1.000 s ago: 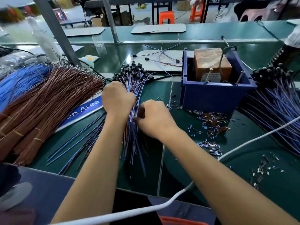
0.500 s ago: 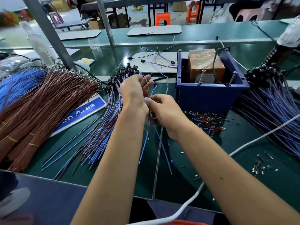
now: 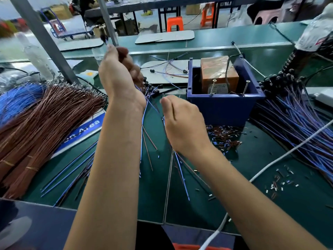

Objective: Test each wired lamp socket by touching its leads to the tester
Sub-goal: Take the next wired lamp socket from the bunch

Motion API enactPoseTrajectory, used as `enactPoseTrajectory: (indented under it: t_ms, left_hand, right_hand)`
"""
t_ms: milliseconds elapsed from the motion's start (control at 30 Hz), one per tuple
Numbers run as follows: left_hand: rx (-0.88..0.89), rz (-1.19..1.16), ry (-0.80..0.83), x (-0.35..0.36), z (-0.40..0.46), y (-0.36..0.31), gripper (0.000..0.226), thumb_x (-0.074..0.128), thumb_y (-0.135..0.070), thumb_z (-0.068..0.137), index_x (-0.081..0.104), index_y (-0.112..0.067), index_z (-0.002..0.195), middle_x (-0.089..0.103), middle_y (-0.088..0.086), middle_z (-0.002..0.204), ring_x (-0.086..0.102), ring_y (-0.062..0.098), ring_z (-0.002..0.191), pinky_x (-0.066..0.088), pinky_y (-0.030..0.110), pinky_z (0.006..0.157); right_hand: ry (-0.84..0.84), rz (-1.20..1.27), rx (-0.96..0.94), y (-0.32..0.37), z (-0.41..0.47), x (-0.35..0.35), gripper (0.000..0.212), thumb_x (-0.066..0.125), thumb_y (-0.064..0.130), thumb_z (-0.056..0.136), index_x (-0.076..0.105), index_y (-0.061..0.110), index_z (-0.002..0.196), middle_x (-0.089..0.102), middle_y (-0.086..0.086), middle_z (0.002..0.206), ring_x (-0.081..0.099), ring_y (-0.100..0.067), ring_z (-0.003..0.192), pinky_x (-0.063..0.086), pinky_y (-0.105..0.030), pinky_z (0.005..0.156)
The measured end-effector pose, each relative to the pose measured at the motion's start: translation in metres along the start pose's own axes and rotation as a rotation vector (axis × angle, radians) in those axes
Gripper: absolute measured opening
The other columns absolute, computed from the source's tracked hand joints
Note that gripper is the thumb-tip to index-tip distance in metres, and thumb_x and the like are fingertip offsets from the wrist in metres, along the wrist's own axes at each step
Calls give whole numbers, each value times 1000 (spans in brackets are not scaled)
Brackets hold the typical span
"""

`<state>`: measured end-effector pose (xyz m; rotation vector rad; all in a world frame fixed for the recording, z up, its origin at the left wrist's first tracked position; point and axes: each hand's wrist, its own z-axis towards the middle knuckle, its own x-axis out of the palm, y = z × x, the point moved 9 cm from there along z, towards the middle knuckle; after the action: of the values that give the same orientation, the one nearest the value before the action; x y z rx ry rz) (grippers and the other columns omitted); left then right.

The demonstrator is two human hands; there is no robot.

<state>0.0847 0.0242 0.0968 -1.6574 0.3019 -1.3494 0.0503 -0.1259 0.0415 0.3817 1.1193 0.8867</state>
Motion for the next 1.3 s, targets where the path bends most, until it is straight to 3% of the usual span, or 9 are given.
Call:
enactPoseTrajectory:
  t_ms: [133,233,367,500,667,733,800,967,1300]
  left_hand:
    - [89,-88,-28,9,-2,-16,37,37,-28,113,52,-13,83,41,-2,59,42,13,48,35,25,50]
    - [77,-188,-15,9,-2,-20,33,36,-32,113,49,-14,89,41,-2,61,41,12,48,32,22,49]
    - [175,-153,21,1,-3,-30,32,31,-31,114,46,-15,92,37,-4,59,31,9,44,21,21,42]
    - [506,298,171,17,-31,-24,35,37,-25,113,51,-17,82,38,-4,61,29,10,48,24,26,43]
    - [865,1034,762,70,-108,76,26,52,-23,107,72,-9,97,72,2,88,68,24,78,52,43,67]
    - [828,1157,877,66,-121,111,26,51,-25,108,72,-10,114,75,4,99,71,28,91,54,45,74]
    - [738,1169,918,59,-123,131,28,49,-28,108,70,-9,109,73,3,86,69,30,80,53,46,69]
    - [776,1144,789,44,-110,129,36,58,-23,106,54,-6,74,44,-5,63,42,24,56,41,45,53]
    - [688,1019,741,34,-104,129,19,66,-21,101,68,-13,84,51,-14,70,49,9,65,41,31,60]
  right_hand:
    - [327,672,96,5,-3,5,31,49,29,111,66,4,103,73,-10,74,69,-28,62,58,-46,66]
    - [354,673,82,-23,-5,-18,20,55,15,108,72,6,101,62,-1,62,52,-13,50,45,-26,51]
    - [332,638,151,-85,-12,-59,16,62,14,103,73,4,97,60,-1,61,47,-18,56,40,-20,50]
    - [58,521,163,-131,-19,-97,13,73,12,96,74,5,85,69,-4,62,50,-10,48,41,-16,48]
    - [-109,371,49,-140,-31,-108,13,74,16,97,75,14,84,73,2,68,59,-3,56,45,-14,60]
    - [-98,382,5,-136,-31,-104,15,74,14,97,74,18,82,72,4,67,59,0,56,45,-13,60]
    - [-76,424,-16,-133,-31,-100,23,73,10,97,73,23,79,71,2,67,58,2,55,43,-10,58]
    - [-63,561,131,-149,-31,-88,10,76,15,95,77,15,85,75,-6,69,52,-6,47,43,-16,49]
    - [-60,611,215,-159,-34,-81,15,73,18,97,72,14,82,73,-11,67,51,-11,42,42,-18,45]
